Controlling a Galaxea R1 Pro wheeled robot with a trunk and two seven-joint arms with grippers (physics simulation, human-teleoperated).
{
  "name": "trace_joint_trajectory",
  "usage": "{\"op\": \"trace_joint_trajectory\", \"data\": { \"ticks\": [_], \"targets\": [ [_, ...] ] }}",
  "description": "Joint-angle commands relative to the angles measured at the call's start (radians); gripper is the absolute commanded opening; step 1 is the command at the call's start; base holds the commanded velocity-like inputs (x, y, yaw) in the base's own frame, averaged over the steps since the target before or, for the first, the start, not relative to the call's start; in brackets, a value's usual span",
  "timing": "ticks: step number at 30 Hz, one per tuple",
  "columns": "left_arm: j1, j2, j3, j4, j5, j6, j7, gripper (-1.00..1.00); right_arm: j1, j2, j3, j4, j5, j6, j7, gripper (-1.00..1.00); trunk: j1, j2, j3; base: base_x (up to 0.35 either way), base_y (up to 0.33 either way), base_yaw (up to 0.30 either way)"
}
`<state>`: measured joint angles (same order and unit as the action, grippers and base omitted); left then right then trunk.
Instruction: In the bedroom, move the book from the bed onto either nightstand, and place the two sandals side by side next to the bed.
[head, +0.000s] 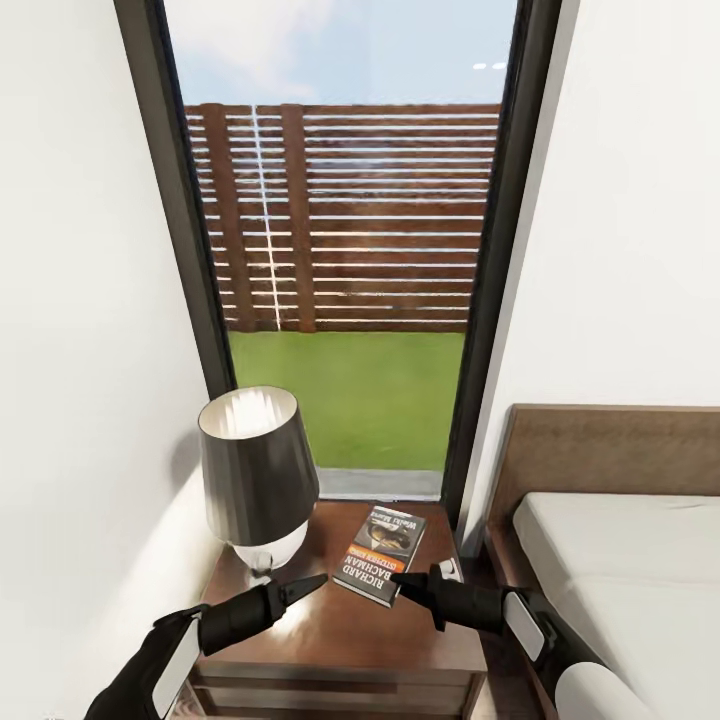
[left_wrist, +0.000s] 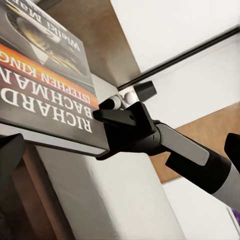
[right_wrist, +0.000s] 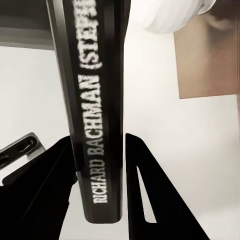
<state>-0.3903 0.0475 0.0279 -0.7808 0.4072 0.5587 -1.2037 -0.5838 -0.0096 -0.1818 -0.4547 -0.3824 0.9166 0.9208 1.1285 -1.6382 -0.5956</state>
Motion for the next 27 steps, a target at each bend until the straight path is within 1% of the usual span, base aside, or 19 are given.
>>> {"op": "trace_joint_trajectory", "data": {
  "ticks": [1,10,24,27],
  "targets": [
    [-0.001,0.0,0.0,0.0,0.004,0.01,-0.002,1.0,-0.001,0.0,-0.004,0.0,0.002,0.004,0.004,-1.0,0.004,-0.008,-0.004,0.0,0.0,0.0],
    [0.0,0.0,-0.002,0.0,0.004,0.009,-0.002,1.0,-0.001,0.0,-0.004,0.0,0.002,0.004,0.004,-1.0,0.038,-0.071,-0.032,0.0,0.0,0.0],
    [0.001,0.0,-0.002,0.0,0.004,0.009,0.001,1.0,-0.001,-0.001,-0.004,0.001,-0.003,0.004,0.007,-1.0,0.038,-0.071,-0.032,0.0,0.0,0.0],
    [0.001,0.0,-0.002,0.0,0.004,0.009,0.001,1.0,-0.001,0.0,-0.004,0.002,-0.003,0.004,0.007,-1.0,0.05,-0.092,-0.042,0.0,0.0,0.0]
  ]
}}
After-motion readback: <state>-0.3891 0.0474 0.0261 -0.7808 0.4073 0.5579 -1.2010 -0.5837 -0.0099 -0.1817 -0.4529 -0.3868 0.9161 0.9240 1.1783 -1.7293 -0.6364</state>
